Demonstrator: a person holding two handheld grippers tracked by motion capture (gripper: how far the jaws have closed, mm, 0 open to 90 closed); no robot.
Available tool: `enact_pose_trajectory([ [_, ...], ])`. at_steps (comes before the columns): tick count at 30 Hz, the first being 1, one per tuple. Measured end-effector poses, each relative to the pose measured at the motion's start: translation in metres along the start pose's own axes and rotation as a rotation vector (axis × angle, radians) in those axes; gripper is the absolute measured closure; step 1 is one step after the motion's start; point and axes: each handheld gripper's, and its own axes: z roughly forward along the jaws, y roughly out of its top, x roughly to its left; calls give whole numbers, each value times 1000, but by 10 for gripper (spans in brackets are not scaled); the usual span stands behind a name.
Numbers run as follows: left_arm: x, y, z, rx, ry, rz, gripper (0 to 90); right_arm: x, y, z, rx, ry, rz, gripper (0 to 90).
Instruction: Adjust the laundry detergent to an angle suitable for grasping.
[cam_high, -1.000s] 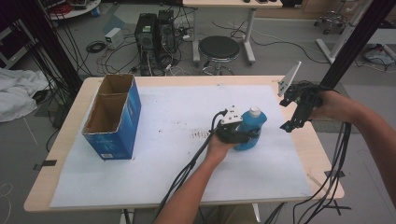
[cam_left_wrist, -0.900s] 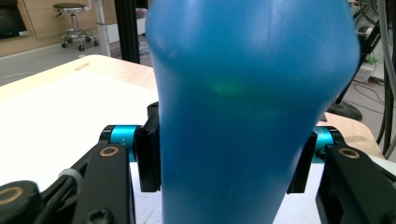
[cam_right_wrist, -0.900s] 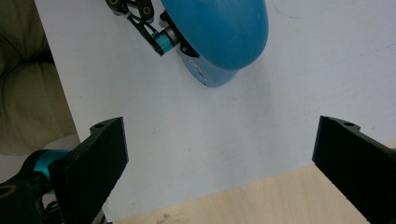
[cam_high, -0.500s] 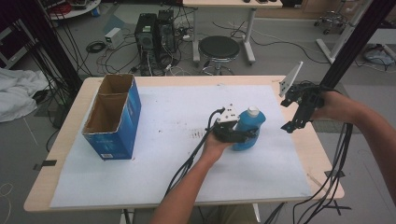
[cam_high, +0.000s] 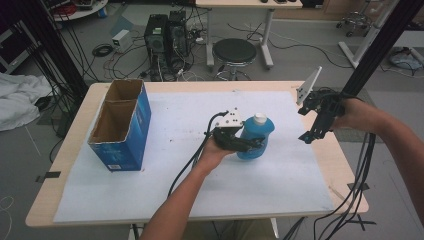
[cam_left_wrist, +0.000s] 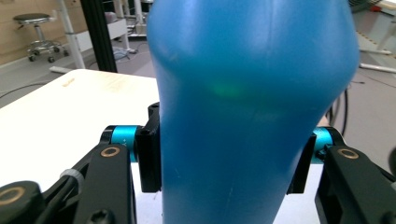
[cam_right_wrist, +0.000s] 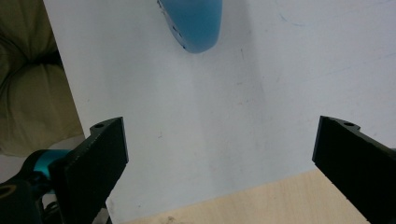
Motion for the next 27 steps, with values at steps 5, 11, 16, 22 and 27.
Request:
enact_pose_trajectory([
  [5,4,1,-12,-10,-51,1,452,2,1,-1,1,-1,0,24],
  [11,6,1,-21,18,-113,21,452,3,3,0,2,-1,-4,24],
  [16,6,0,-28,32,-161,40,452,4,4,-1,1,0,-7,24],
  [22,8,-3,-35,43,-201,43,452,5,5,-1,-1,-1,-8,24],
  [27,11,-5,-40,27,-228,26,452,5,6,-1,-2,-1,-10,24],
])
